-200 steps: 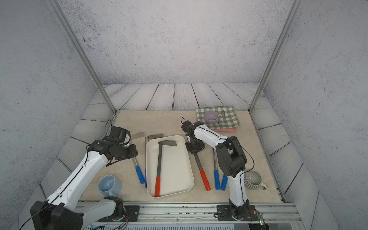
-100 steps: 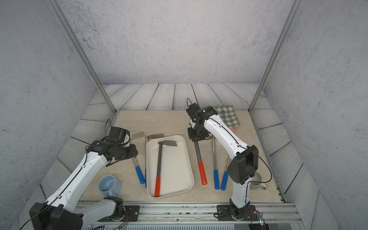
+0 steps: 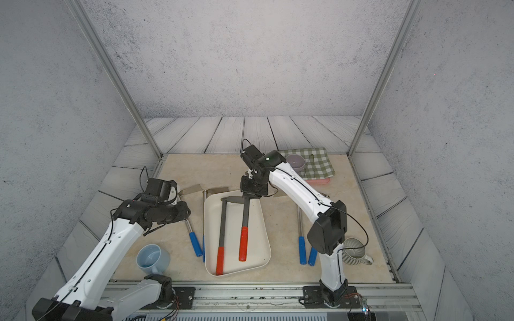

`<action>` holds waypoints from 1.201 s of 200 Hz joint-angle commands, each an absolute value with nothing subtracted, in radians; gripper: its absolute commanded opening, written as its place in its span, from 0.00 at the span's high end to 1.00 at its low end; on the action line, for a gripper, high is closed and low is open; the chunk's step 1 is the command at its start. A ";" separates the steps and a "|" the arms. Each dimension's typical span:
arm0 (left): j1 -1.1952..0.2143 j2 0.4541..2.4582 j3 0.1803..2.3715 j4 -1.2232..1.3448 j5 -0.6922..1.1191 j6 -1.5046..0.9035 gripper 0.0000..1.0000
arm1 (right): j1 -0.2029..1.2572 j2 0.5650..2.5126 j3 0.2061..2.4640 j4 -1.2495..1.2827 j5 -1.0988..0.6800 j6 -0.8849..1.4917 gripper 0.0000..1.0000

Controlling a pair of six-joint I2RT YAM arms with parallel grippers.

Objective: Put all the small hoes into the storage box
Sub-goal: Place the hoe in the storage box.

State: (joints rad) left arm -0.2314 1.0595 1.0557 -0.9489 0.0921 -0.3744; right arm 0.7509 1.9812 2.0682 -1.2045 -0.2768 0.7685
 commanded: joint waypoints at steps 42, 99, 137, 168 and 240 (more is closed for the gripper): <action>-0.232 1.027 1.077 -0.990 0.066 -0.359 0.56 | 0.828 2.137 2.182 -1.135 -0.306 0.868 1.00; -0.232 1.020 1.066 -0.992 0.062 -0.359 0.56 | 0.857 2.195 2.155 -1.081 -0.347 0.910 1.00; -0.232 1.020 1.064 -0.994 0.059 -0.356 0.56 | 0.864 2.220 2.149 -1.059 -0.362 0.926 1.00; -0.232 1.022 1.064 -0.997 0.054 -0.351 0.56 | 0.864 2.241 2.144 -1.052 -0.370 0.940 1.00; -0.232 1.022 1.070 -1.009 0.042 -0.342 0.56 | 0.868 2.267 2.086 -1.005 -0.402 0.966 1.00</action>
